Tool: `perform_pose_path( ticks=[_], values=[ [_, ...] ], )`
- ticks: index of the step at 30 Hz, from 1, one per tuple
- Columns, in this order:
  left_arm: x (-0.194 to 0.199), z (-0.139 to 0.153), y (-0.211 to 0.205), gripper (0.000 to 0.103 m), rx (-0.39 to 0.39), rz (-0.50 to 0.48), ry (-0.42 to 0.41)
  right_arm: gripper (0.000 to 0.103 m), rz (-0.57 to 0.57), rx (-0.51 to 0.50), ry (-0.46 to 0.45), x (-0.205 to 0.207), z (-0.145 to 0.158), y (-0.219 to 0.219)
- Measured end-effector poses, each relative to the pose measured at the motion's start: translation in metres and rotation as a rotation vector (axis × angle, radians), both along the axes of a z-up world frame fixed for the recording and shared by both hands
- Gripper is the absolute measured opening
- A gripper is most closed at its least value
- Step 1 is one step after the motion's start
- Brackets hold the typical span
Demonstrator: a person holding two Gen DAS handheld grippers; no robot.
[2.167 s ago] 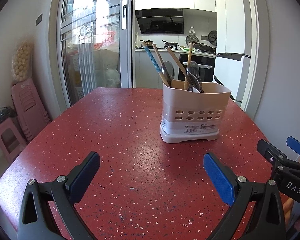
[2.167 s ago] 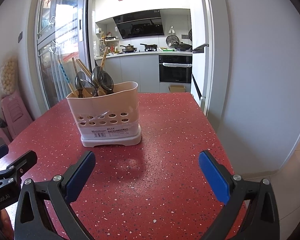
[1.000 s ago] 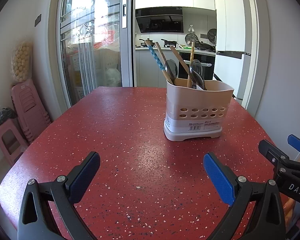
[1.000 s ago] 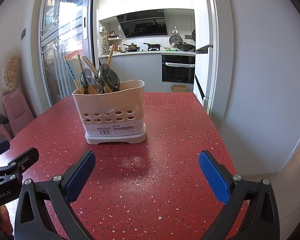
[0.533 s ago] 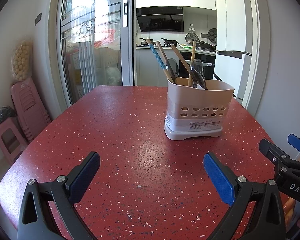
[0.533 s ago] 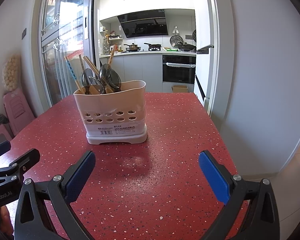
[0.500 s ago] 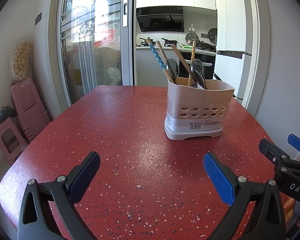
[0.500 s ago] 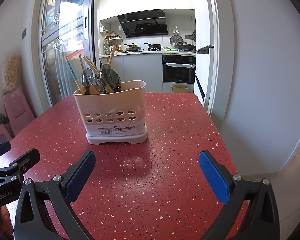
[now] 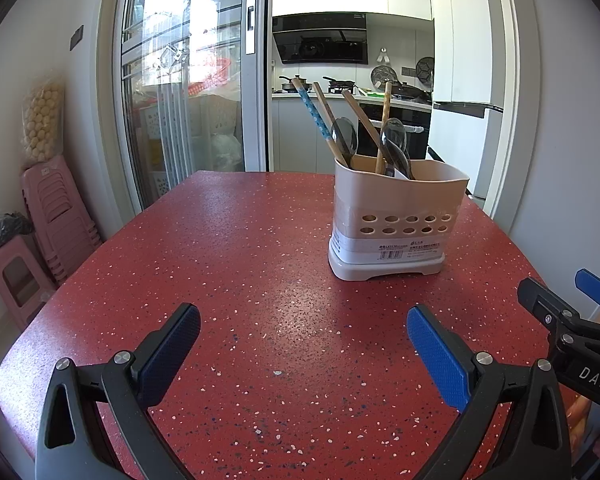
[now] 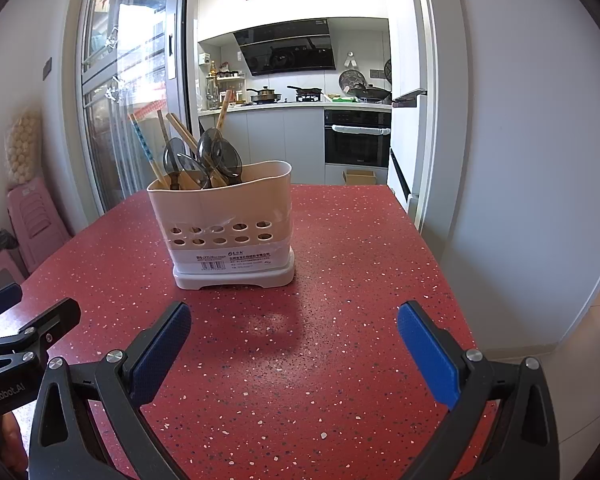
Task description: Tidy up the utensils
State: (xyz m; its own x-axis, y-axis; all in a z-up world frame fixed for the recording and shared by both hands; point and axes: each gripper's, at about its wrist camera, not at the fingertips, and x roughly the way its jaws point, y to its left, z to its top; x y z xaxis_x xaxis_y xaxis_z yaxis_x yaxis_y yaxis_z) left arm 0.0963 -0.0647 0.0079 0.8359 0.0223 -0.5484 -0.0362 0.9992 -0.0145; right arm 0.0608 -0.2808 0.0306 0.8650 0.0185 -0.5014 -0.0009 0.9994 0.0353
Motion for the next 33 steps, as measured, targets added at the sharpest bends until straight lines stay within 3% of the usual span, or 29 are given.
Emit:
perform_pose_path(
  ticks=[33],
  values=[
    [0.0002,0.0003,0.0004,0.103,-0.002,0.001,0.001,0.103,0.003,-0.004,-0.003,-0.0006,0.0009,0.0033]
  ],
)
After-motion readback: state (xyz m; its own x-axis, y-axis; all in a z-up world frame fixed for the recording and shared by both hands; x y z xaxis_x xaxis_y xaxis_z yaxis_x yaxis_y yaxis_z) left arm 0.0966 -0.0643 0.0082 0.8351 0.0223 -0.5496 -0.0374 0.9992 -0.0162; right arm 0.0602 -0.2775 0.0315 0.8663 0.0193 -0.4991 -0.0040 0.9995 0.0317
